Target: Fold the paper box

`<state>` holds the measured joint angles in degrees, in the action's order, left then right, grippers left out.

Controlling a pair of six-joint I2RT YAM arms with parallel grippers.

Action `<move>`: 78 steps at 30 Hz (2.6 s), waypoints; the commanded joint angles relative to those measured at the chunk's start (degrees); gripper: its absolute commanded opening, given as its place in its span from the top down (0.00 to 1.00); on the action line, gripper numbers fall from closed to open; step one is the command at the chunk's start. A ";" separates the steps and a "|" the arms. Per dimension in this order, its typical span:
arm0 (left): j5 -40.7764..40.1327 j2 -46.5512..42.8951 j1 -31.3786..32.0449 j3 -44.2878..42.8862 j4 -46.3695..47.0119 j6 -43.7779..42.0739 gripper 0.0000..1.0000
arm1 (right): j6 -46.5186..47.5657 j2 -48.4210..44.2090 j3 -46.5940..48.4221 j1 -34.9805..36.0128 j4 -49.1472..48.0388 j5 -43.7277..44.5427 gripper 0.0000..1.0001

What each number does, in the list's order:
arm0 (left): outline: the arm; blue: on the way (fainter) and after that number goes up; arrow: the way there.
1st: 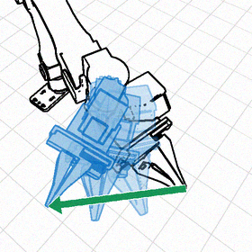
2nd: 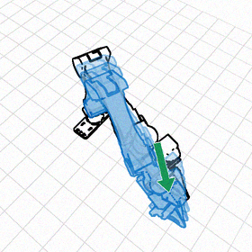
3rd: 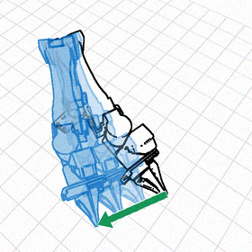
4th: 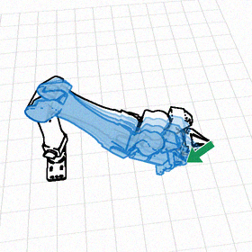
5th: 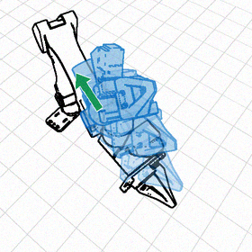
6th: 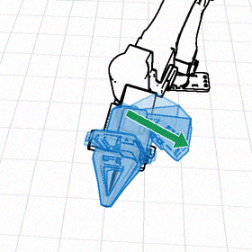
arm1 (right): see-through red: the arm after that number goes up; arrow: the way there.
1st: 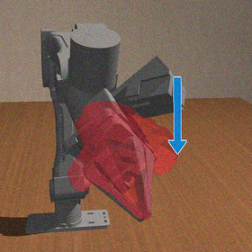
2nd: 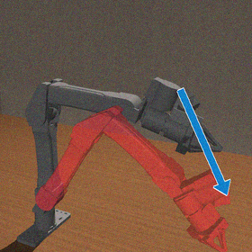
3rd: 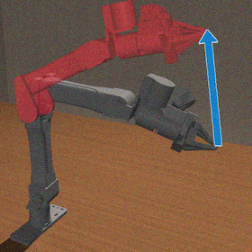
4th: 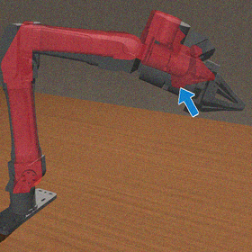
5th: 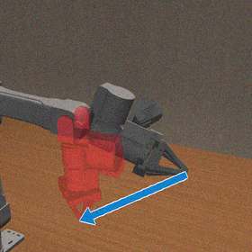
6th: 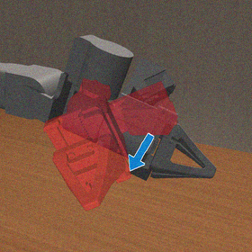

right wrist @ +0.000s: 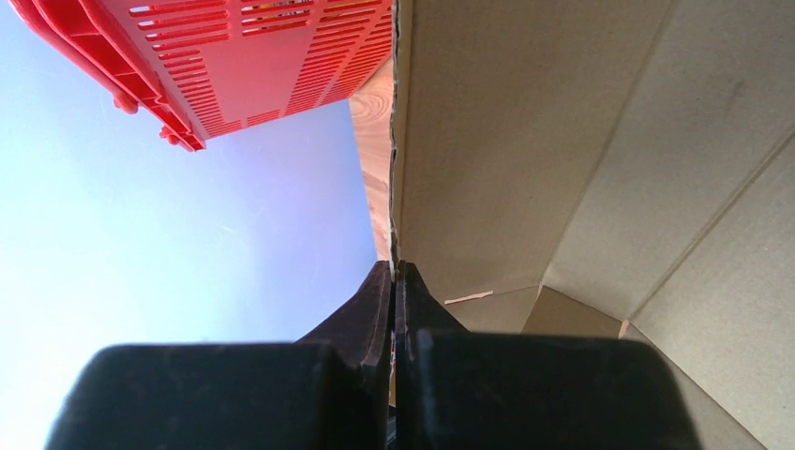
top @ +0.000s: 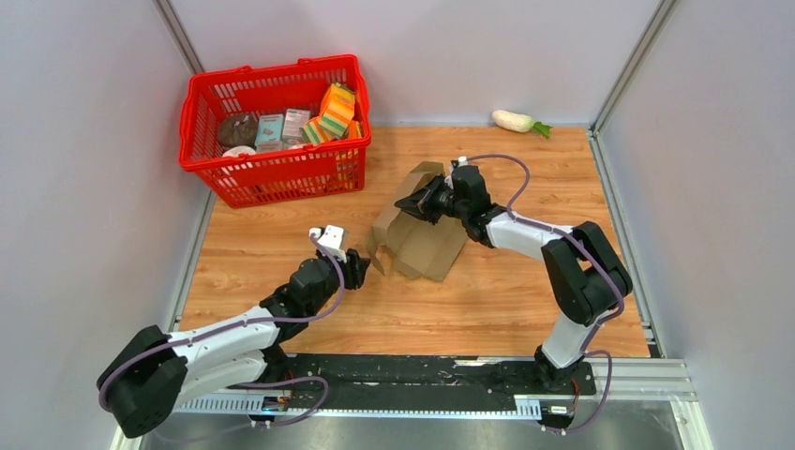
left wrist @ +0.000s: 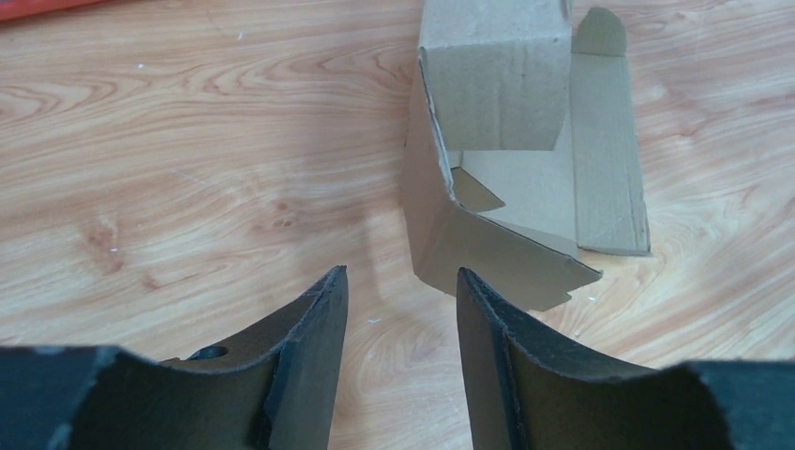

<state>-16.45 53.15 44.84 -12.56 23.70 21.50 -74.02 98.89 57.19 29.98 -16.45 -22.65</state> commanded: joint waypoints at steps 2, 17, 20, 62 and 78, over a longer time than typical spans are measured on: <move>3.35 4.59 -0.28 1.83 10.48 0.29 0.46 | 3.01 1.39 -1.29 -0.27 -6.49 -0.20 0.99; 2.91 16.99 0.95 -4.66 17.25 1.79 0.46 | 0.10 3.15 -2.17 -0.27 -7.29 0.07 0.99; -0.50 18.74 1.65 -4.93 17.78 3.55 0.47 | -1.56 3.50 -1.20 -0.18 -6.58 -0.11 0.99; -17.66 21.20 6.66 -9.67 21.56 0.74 0.53 | -11.58 3.68 1.53 3.42 5.56 5.87 1.00; -14.40 26.74 9.21 -8.36 23.40 4.43 0.50 | -9.31 -0.36 -11.92 3.60 -11.22 8.50 1.00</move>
<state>-31.27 78.96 52.88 -21.34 43.55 24.58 -85.14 101.01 49.04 32.99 -20.84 -15.03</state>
